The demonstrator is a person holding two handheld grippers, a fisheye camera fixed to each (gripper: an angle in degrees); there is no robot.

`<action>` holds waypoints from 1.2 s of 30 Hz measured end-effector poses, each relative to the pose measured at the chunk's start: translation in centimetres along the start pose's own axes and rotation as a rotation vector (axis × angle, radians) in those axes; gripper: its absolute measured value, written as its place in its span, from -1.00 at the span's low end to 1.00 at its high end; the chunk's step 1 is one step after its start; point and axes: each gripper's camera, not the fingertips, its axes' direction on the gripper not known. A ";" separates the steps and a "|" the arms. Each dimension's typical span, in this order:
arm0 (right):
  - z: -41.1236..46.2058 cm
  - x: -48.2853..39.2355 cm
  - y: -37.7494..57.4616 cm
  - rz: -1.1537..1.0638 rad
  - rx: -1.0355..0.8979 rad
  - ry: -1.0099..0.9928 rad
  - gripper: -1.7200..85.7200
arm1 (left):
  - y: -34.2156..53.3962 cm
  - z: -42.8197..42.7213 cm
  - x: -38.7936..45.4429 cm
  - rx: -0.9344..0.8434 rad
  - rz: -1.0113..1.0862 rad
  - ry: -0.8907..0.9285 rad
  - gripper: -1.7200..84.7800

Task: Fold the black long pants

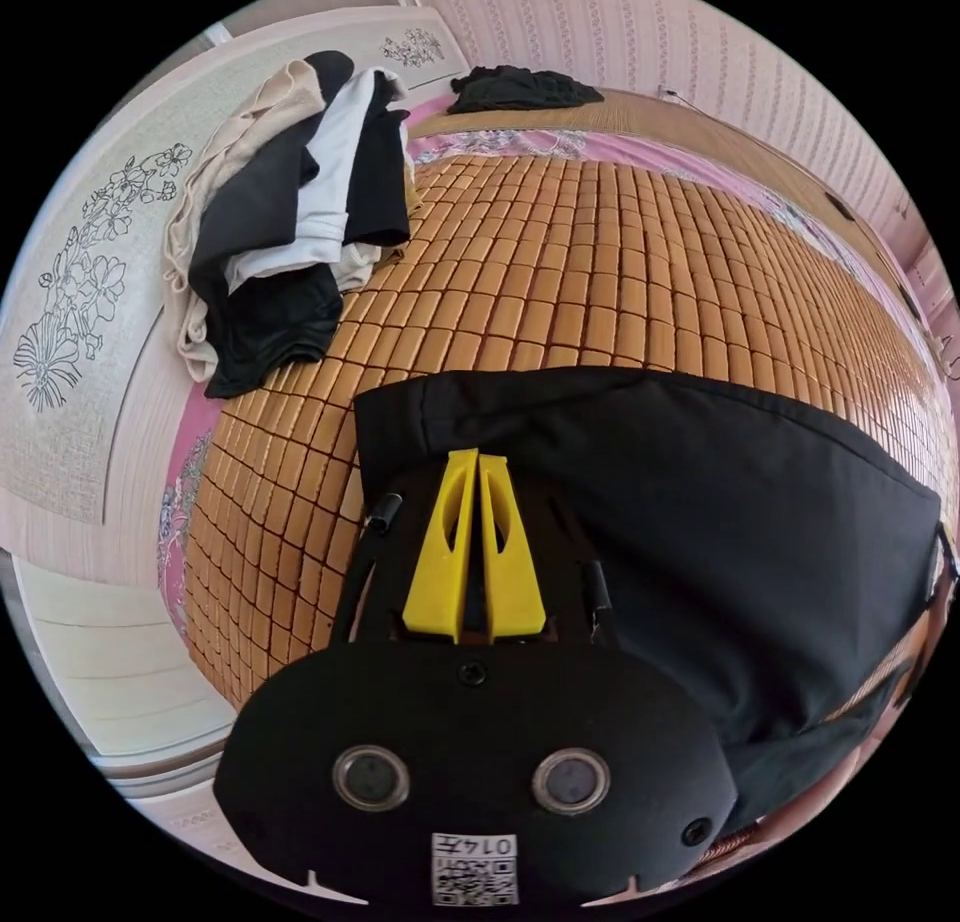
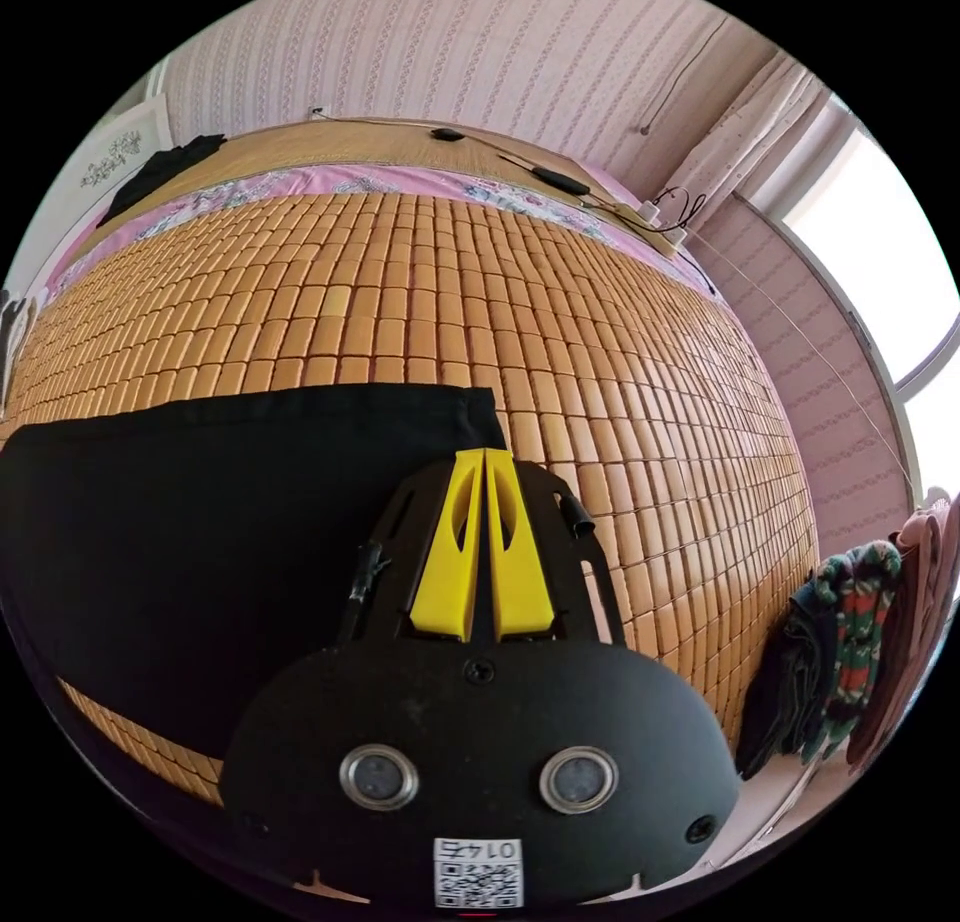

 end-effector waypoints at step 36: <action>-15.2 28.4 32.7 0.086 0.242 -0.669 -0.97 | 41.7 -20.4 53.7 0.479 1.321 0.572 -0.86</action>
